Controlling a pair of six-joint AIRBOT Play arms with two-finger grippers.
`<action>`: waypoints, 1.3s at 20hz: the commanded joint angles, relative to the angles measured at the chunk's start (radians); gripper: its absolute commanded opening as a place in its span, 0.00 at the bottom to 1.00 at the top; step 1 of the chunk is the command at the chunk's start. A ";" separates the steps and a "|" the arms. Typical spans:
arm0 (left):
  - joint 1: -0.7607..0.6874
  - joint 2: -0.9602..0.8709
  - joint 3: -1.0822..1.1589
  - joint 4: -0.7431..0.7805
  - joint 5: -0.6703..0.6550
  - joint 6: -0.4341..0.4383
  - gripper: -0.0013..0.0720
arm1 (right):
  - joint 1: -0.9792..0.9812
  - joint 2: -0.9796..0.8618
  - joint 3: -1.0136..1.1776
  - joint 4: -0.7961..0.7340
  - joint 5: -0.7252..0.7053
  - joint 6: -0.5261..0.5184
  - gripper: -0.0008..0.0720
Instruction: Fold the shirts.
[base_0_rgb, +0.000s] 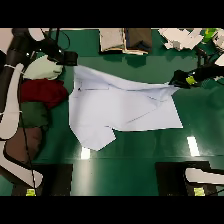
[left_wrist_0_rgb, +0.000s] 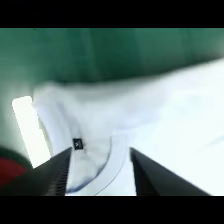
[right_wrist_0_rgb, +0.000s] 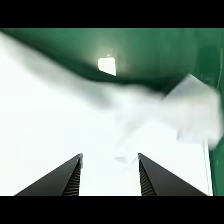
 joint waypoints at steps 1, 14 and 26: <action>0.001 0.003 -0.004 0.063 -0.123 -0.017 0.66 | -0.019 -0.051 0.079 -0.022 -0.002 0.000 0.57; 0.000 0.586 -0.991 0.067 0.132 -0.195 0.66 | -0.230 0.269 -0.541 -0.257 0.097 -0.045 0.81; 0.000 0.595 -1.015 0.068 0.138 -0.198 0.66 | -0.070 0.267 -0.610 -0.261 -0.001 -0.038 0.75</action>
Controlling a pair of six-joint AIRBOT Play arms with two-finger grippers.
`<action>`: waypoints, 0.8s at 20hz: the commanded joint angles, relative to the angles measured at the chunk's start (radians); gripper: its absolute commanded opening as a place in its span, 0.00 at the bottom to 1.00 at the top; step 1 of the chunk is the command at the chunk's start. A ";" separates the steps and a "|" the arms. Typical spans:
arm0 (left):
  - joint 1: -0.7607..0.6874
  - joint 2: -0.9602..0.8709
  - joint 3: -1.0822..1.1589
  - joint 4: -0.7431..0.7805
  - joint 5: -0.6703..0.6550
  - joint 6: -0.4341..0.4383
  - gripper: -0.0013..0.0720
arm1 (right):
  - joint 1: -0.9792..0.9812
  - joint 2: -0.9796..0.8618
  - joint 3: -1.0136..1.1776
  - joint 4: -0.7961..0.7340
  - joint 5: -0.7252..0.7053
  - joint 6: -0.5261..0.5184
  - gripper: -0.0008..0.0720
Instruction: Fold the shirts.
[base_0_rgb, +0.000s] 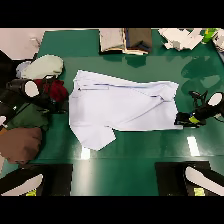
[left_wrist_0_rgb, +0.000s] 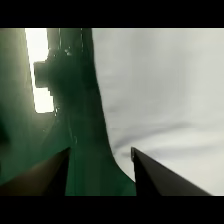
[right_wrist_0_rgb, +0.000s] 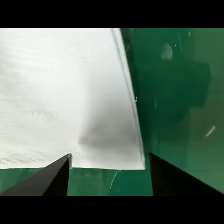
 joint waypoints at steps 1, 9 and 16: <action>0.000 0.002 -0.003 0.000 -0.002 -0.001 0.66 | 0.019 0.001 -0.005 -0.004 -0.013 0.006 0.75; 0.000 0.002 -0.003 0.000 -0.026 0.016 0.66 | -0.014 -0.035 -0.051 0.054 -0.026 0.008 0.60; 0.000 0.000 -0.061 -0.114 -0.016 0.069 0.66 | -0.013 0.027 -0.019 0.048 -0.036 0.008 0.03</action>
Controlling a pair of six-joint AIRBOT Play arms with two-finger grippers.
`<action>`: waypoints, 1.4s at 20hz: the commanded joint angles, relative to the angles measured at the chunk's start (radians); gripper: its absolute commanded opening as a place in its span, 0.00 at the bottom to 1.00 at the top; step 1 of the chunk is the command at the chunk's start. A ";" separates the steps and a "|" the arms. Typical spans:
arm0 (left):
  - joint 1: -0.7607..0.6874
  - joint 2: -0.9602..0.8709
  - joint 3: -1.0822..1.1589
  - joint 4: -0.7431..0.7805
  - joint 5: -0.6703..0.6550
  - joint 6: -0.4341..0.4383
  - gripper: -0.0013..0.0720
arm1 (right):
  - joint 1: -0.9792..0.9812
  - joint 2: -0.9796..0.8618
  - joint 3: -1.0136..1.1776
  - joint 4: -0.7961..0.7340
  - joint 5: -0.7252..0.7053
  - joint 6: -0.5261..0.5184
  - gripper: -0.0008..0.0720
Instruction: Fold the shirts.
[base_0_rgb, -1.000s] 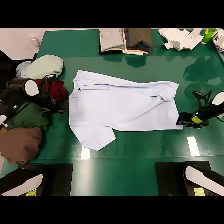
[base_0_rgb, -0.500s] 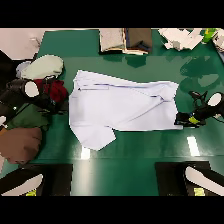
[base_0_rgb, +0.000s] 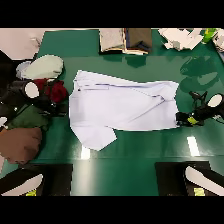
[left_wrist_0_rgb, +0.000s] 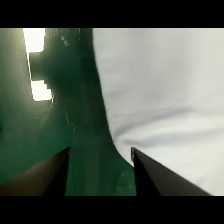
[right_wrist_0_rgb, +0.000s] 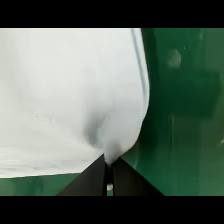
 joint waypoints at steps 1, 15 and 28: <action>0.000 -0.002 -0.066 -0.117 0.044 0.045 0.66 | 0.000 0.018 0.007 0.004 0.006 0.000 0.03; -0.001 -0.003 -0.226 -0.250 0.209 0.091 0.39 | 0.002 0.018 0.007 0.008 0.006 0.000 0.03; -0.001 0.245 0.235 -0.086 0.151 0.096 0.05 | 0.001 0.283 0.350 0.114 0.098 -0.011 0.03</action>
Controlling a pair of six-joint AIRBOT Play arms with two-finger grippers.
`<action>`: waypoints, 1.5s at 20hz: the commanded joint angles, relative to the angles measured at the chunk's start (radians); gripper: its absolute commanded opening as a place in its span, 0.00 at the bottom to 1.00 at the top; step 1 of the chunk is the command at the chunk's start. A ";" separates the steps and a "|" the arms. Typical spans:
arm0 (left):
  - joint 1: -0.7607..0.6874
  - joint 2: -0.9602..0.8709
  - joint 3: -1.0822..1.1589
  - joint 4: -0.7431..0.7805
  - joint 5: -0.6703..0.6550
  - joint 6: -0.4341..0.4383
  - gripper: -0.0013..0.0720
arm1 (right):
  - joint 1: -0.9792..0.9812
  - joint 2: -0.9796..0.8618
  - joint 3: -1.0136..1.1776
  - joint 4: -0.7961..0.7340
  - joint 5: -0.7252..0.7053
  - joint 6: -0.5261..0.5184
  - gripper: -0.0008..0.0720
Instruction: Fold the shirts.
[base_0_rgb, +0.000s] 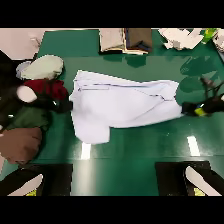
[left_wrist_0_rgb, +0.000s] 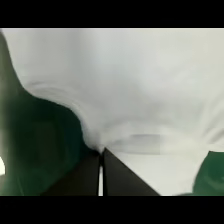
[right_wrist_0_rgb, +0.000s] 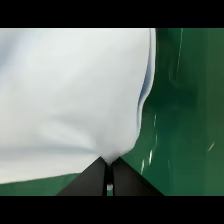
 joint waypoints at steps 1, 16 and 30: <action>0.001 0.151 0.320 0.126 -0.030 0.000 0.05 | 0.000 0.119 0.280 0.043 0.060 -0.003 0.03; 0.001 0.216 1.079 0.224 -0.002 0.000 0.05 | 0.000 -0.020 1.284 -0.124 0.285 0.044 0.03; 0.024 -0.606 0.703 0.216 -0.075 -0.008 0.05 | 0.071 -0.596 0.715 -0.124 0.183 0.040 0.03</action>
